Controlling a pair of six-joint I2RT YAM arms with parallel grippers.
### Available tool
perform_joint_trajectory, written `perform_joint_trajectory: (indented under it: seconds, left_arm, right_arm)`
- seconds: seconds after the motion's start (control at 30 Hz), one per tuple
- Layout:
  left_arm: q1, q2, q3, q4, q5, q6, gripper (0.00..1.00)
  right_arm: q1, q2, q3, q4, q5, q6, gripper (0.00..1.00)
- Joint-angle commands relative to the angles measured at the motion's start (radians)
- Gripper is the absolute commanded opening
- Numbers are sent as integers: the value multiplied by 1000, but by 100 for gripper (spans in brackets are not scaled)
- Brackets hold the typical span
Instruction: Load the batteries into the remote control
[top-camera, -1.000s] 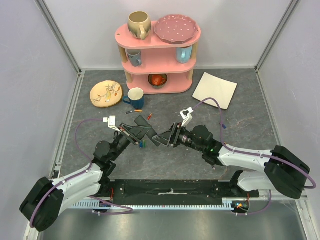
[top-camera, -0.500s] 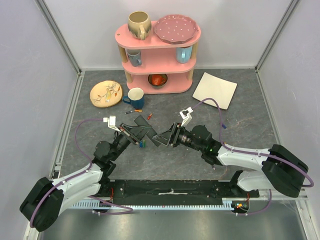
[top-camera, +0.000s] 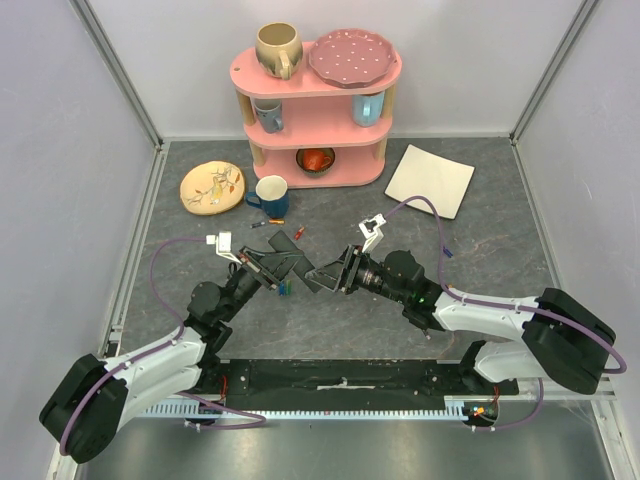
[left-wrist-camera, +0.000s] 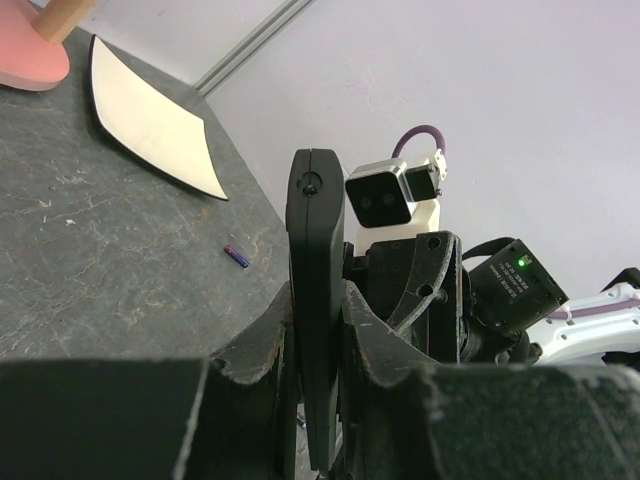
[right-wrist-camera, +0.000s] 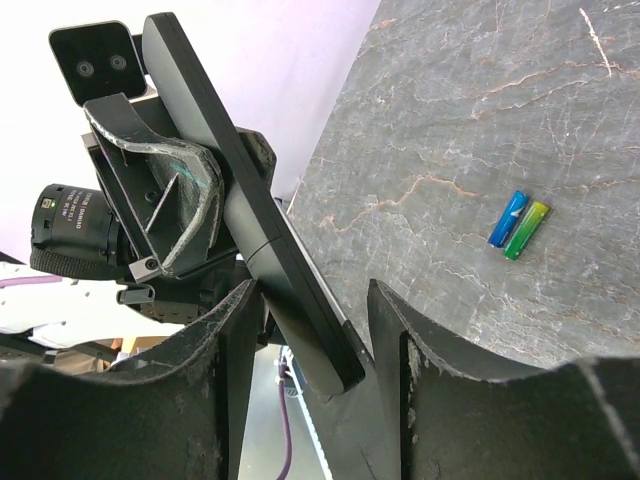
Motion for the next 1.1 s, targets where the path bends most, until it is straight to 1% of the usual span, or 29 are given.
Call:
perform_joint_trajectory:
  seconds: [0.0,0.47,0.8,0.9,0.97,1.07]
  left_arm:
    - [1,-5,34,66,17,-24,2]
    - [-2,-2,47,67,11,-18,2]
    - [-2,1,63,69,8,-13,2]
    - [-2,2,64,69,8,-13,2]
    - [-2,7,63,69,8,-13,2]
    - [-4,13,57,73,10,-16,2]
  right_arm:
    - [-7,7,-13,43,0,-1,54]
    - [-8,12,-26,60,-14,-1,49]
    - [-7,11,-40,72,-20,2,41]
    - [-7,9,-42,74,-20,5,40]
    - [-7,7,-42,72,-20,7,41]
    - [-7,3,-34,66,-14,10,45]
